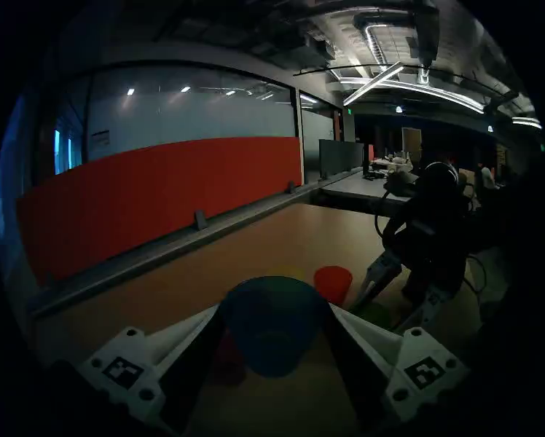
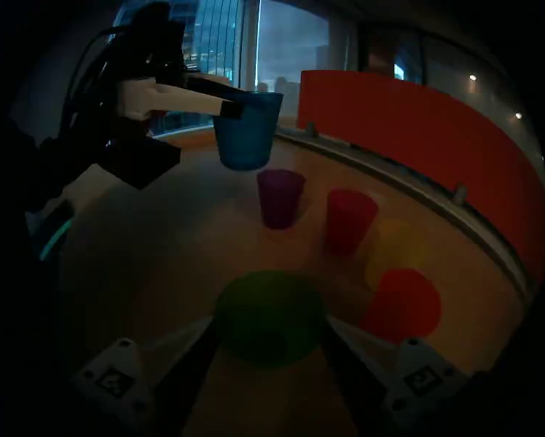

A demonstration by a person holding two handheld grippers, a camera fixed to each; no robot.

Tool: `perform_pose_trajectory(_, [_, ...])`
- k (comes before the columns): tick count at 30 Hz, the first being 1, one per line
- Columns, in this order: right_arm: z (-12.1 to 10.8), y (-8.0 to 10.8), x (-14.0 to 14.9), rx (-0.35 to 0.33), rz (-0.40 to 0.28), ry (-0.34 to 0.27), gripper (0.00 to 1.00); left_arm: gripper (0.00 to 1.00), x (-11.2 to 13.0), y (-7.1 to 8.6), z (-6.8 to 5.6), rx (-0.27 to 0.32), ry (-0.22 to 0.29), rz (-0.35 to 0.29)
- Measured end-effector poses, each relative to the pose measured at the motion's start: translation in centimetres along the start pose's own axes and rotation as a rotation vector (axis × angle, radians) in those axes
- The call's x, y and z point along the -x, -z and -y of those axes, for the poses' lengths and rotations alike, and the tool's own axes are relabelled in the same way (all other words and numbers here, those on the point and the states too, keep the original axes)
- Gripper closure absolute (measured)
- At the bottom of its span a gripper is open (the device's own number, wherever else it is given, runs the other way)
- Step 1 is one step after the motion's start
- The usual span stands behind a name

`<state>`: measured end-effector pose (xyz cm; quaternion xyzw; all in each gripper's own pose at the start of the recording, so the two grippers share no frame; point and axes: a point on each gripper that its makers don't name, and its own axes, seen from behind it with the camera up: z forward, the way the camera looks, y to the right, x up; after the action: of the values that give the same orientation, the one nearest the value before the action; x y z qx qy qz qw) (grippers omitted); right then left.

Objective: Pour water

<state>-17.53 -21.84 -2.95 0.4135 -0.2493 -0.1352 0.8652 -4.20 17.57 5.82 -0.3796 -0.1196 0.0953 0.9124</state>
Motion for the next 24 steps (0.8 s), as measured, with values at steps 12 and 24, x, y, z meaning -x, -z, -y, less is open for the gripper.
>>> perform_pose_trajectory(12, [-0.4, 0.9, -1.7, 0.011, -0.052, -0.024, 0.07, 0.11, -0.3, 0.5, -0.1, -0.006, 0.005, -0.012])
perform_pose_trajectory(24, [-1.2, 2.6, -5.6, 0.033, -0.147, -0.013, 0.08, 0.11, -1.0, 1.5, -0.2, -0.022, 0.017, -0.044])
